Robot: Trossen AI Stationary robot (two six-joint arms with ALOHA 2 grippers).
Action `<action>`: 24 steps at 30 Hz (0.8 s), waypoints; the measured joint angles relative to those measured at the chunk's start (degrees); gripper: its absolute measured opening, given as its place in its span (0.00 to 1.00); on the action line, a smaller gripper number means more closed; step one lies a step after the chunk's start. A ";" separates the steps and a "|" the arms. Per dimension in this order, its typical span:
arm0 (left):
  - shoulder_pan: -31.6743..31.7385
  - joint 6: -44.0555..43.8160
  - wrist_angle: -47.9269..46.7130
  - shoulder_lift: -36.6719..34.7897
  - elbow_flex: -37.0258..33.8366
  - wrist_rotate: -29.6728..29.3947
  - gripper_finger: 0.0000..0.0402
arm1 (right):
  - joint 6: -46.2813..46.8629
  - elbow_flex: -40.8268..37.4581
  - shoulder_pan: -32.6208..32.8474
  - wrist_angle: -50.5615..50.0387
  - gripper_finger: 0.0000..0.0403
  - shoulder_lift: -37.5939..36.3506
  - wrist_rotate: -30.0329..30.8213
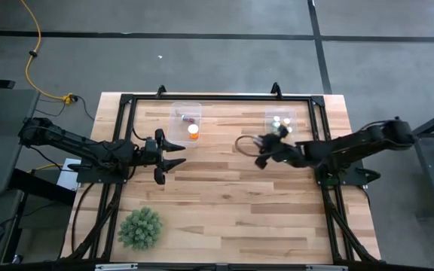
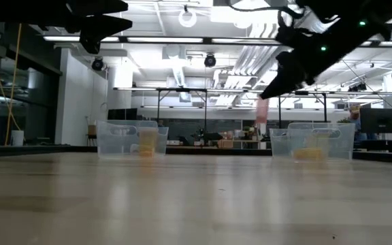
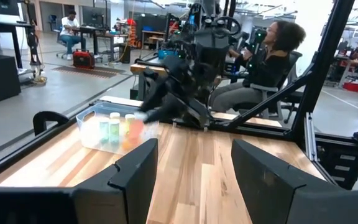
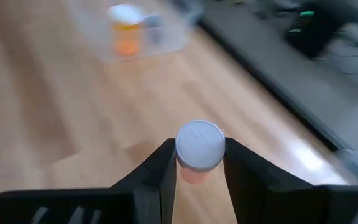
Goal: Pick and place medicine bottles into bin by pill shape (circle, oval)
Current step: Put the red tablet bottle into the right transparent bin
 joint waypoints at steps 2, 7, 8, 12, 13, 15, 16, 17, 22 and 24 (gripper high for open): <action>0.00 -0.05 0.13 -0.01 0.00 -0.16 0.49 | 2.26 -2.10 -0.21 -0.33 0.25 -3.39 3.92; 0.00 0.07 0.66 -0.01 0.00 -0.20 0.49 | 8.12 -3.79 -0.82 -3.29 0.25 -8.29 11.90; -0.01 0.03 0.65 -0.01 0.00 -0.20 0.49 | 9.74 -3.79 -1.15 -4.05 0.25 -8.53 12.68; -0.01 -0.07 0.63 0.03 0.00 -0.20 0.49 | 16.68 -3.81 -3.98 -7.44 0.25 -8.35 12.55; -0.01 -0.06 0.64 0.03 0.00 -0.20 0.49 | 18.48 -3.81 -4.94 -8.57 0.25 -7.95 11.95; -0.01 -0.07 0.65 0.07 0.00 -0.20 0.49 | 21.46 -3.81 -7.11 -10.44 0.25 -6.83 10.59; -0.01 -0.05 0.63 0.11 0.00 -0.20 0.49 | 22.52 -3.82 -8.26 -11.08 0.25 -6.14 9.93; -0.01 -0.05 0.64 0.12 0.00 -0.20 0.49 | 23.38 -3.83 -9.43 -11.29 0.25 -5.34 9.55; -0.01 -0.08 0.65 0.12 0.00 -0.20 0.49 | 23.94 -3.82 -16.08 -9.08 0.25 -0.54 5.03; -0.01 -0.57 0.65 0.12 0.00 -0.20 0.49 | 24.17 -3.83 -18.48 -8.20 0.25 1.39 2.79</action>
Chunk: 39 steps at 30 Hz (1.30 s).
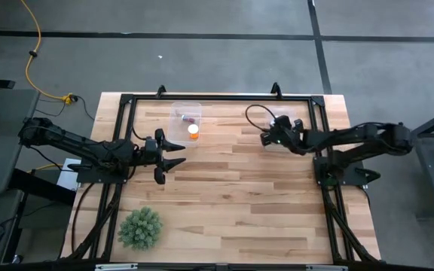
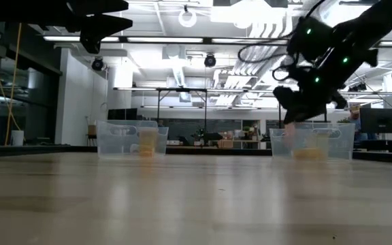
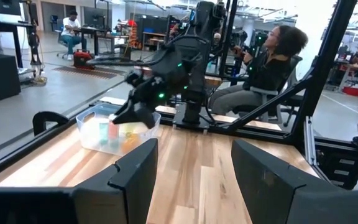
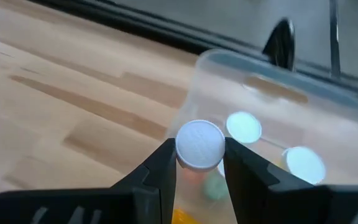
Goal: Pick and place medicine bottles into bin by pill shape (circle, oval)
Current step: Put the red tablet bottle into the right transparent bin, then return to Home Position
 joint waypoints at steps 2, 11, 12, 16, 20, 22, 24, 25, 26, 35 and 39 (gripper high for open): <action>0.00 -0.36 0.00 0.00 0.00 0.00 0.49 | 1.49 0.00 -2.08 -0.01 0.25 1.92 -2.03; 0.01 -0.23 -0.02 0.00 0.00 0.00 0.49 | 2.26 0.02 -4.56 1.39 0.25 5.38 -5.79; 0.00 -0.33 0.00 0.00 0.00 0.00 0.49 | 2.27 0.02 -4.54 1.43 0.25 5.39 -5.87; 0.00 -0.36 0.00 0.01 0.00 0.00 0.49 | 2.23 0.04 -4.54 1.43 0.25 5.33 -6.60; 0.00 -0.34 0.00 0.02 0.00 0.00 0.49 | 2.17 0.04 -4.51 1.58 0.25 5.33 -6.70; 0.00 -0.34 0.00 0.00 0.00 0.02 0.49 | 2.16 0.04 -4.51 1.61 0.25 5.33 -6.72; 0.00 -0.35 0.00 0.00 0.00 0.00 0.49 | 2.14 0.04 -4.51 1.61 0.25 5.33 -6.74; 0.00 -0.36 -0.02 0.00 0.00 0.00 0.49 | 2.14 0.04 -4.51 1.61 0.25 5.33 -6.76; 0.01 -0.33 0.00 0.00 0.00 0.00 0.49 | 2.12 0.04 -4.51 1.61 0.25 5.33 -6.84; 0.00 -0.34 0.00 0.00 0.00 0.00 0.49 | 2.10 -0.02 -4.47 0.99 0.37 5.45 -6.90; 0.02 -0.24 0.00 0.00 0.00 0.00 0.49 | 0.87 0.17 -4.47 0.97 0.48 5.31 -5.72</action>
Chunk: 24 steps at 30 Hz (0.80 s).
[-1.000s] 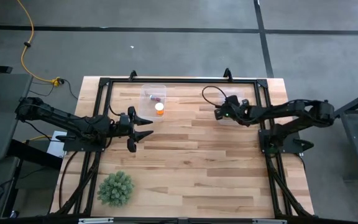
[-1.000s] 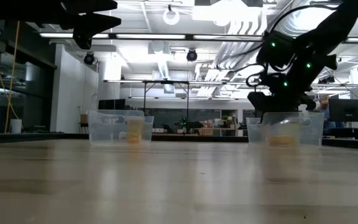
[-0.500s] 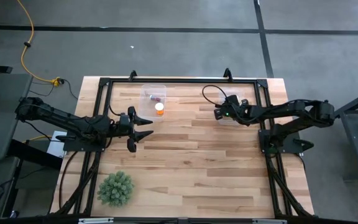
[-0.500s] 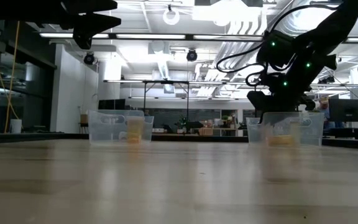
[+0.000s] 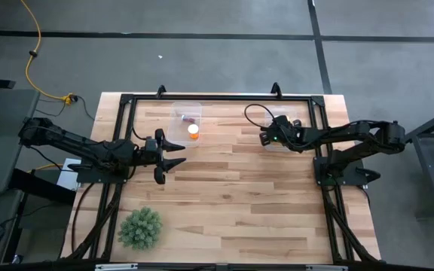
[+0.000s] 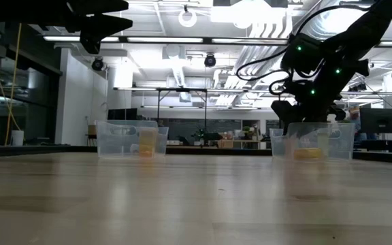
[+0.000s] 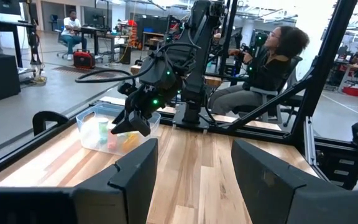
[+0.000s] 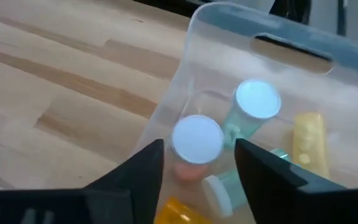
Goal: Pick and place medicine bottles into bin by pill shape (circle, oval)
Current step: Return to Home Position
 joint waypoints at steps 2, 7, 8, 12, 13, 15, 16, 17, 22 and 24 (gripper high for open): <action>-0.02 0.55 0.00 0.00 0.00 0.00 0.49 | -1.27 0.60 0.23 -0.35 0.51 -0.77 1.88; -0.02 0.95 -0.01 0.00 0.00 0.00 0.49 | -4.05 1.18 3.62 -0.24 0.53 -6.13 7.44; -0.01 0.95 0.00 0.00 0.00 0.02 0.49 | -4.59 1.19 4.59 -0.21 0.53 -7.56 8.52; 0.00 0.95 0.00 0.00 0.00 0.01 0.49 | -7.96 1.22 9.52 1.61 0.54 -12.50 10.40; -0.02 0.95 -0.01 0.00 0.00 0.00 0.49 | -9.41 1.22 10.93 2.96 0.54 -13.52 9.92; -0.01 0.95 0.01 0.00 0.00 0.01 0.49 | -13.12 1.22 13.62 7.06 0.54 -14.76 7.32; -0.02 0.95 0.02 0.00 0.00 -0.08 0.49 | -15.21 1.24 14.85 9.53 0.54 -14.86 5.15; -0.01 0.95 0.17 0.02 0.00 -0.32 0.49 | -17.40 1.25 15.97 12.07 0.54 -14.88 2.19; 0.00 0.95 0.46 0.00 0.00 -1.29 0.49 | -27.55 1.36 20.01 24.11 0.54 -13.00 -15.31; 0.00 0.95 0.44 0.00 0.00 -1.29 0.49 | -30.71 1.36 21.34 28.20 0.54 -11.97 -20.82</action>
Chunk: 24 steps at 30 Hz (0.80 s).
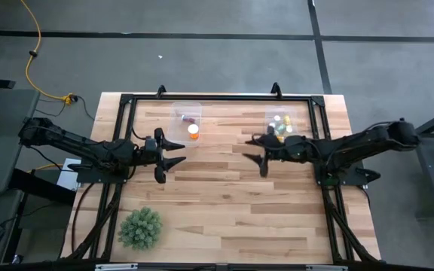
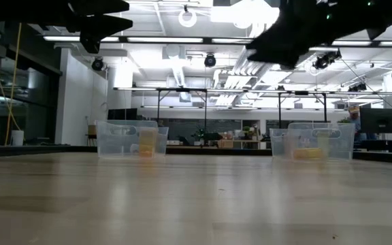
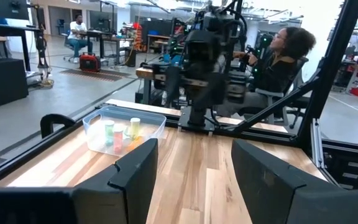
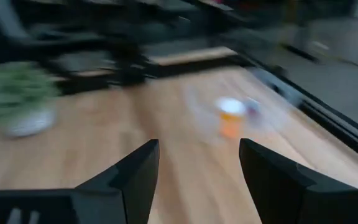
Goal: Pick and place medicine bottles into bin by pill shape (circle, oval)
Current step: Return to Home Position
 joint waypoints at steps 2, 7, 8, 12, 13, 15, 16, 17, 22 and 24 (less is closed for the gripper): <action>0.00 0.00 0.04 0.00 0.00 0.00 0.49 | -2.53 0.00 1.14 3.35 0.54 0.76 -3.22; 0.00 1.44 0.02 0.02 0.00 0.00 0.49 | -5.59 0.00 2.65 6.62 0.54 1.22 -4.37; 0.00 1.49 0.02 0.02 0.00 0.00 0.49 | -5.57 0.00 2.71 6.53 0.54 1.22 -4.39; 0.00 1.49 0.02 0.00 0.00 -0.12 0.49 | -5.57 0.00 2.68 6.45 0.54 1.22 -4.37; -0.02 1.49 0.02 0.01 0.00 -0.19 0.49 | -5.53 0.00 2.68 6.44 0.54 1.22 -4.37; 0.00 1.49 0.02 0.02 0.00 -0.22 0.49 | -5.44 0.00 2.69 6.45 0.54 1.22 -4.37; 0.00 1.49 0.02 0.02 0.00 -0.22 0.49 | -5.44 0.00 2.67 6.45 0.54 1.22 -4.37; 0.00 1.46 0.02 0.02 0.00 -0.22 0.49 | -5.49 0.00 2.66 6.45 0.54 1.22 -4.39; 0.00 1.46 0.00 0.01 0.00 -0.21 0.49 | -5.59 0.00 2.64 6.45 0.54 1.22 -4.39; 0.00 1.46 0.00 0.02 0.00 -0.22 0.49 | -5.59 0.00 2.64 6.45 0.54 1.22 -4.39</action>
